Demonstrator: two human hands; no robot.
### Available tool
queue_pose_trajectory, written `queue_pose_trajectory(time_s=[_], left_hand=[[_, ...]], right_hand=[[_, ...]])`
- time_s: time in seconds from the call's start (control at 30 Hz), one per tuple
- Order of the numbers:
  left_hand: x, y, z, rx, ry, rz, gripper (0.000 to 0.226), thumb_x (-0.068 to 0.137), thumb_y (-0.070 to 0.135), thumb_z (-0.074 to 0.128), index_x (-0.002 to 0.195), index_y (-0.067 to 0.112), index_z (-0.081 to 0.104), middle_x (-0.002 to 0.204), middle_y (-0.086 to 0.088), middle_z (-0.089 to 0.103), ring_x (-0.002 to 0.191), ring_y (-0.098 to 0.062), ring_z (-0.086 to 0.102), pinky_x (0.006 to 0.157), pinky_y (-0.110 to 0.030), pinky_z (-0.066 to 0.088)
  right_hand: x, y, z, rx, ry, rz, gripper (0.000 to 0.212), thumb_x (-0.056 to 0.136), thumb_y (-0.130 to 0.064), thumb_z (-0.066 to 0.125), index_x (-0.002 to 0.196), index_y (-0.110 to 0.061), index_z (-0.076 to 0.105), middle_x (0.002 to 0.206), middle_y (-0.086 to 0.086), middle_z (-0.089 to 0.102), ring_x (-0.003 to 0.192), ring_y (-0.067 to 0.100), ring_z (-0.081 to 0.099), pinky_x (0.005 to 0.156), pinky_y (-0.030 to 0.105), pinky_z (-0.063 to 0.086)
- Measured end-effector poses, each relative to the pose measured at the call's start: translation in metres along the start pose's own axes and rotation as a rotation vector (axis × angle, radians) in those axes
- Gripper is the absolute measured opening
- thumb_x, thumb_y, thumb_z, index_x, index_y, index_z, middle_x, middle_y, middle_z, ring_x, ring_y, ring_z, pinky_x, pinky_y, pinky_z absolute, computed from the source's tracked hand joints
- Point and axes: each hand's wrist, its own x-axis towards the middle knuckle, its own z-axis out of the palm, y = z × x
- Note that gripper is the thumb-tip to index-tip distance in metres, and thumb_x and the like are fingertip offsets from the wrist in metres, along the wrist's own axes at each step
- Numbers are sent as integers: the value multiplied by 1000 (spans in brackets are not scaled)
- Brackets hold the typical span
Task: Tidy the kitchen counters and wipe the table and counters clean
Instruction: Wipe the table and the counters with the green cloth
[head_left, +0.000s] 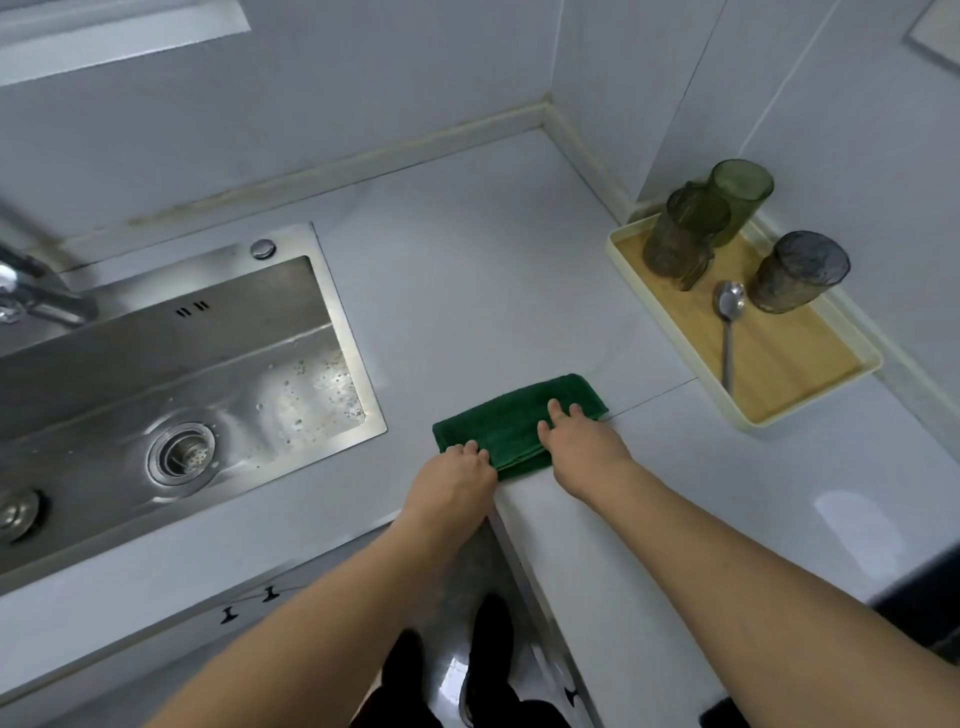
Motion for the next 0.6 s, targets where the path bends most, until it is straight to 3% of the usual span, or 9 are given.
queue_pose_trajectory(time_s=[0.13,0.37,0.5,0.6], left_hand=[[-40,-26,15,-41,-57,-64,44,90,7,42,134,5,44,129,-11,50,112,-27,52,86,-35,45],[-47,-17,0,26,-59,-43,28,94,5,39,116,6,57,114,-10,57,101,-25,53,74,-31,40],[-40,-16,-6,35,-87,-20,34,95,7,35,123,5,53,121,-11,53,108,-26,51,81,-33,43],[-18,-9,-12,76,-71,54,45,93,11,36,137,3,43,139,-14,43,124,-28,44,96,-34,41]], right_hand=[[-10,-51,8,14,-11,-19,64,95,-3,38,153,-9,11,160,12,-4,146,35,7,108,41,35],[-26,-51,8,2,-15,-15,67,96,-6,40,153,-9,6,160,13,-5,147,31,6,118,42,18],[-31,-40,16,-7,-12,8,71,94,-8,43,154,-14,6,161,11,-4,147,28,7,119,47,10],[-38,-18,24,4,-5,88,71,94,-10,42,154,-17,5,161,10,-2,147,27,9,119,49,8]])
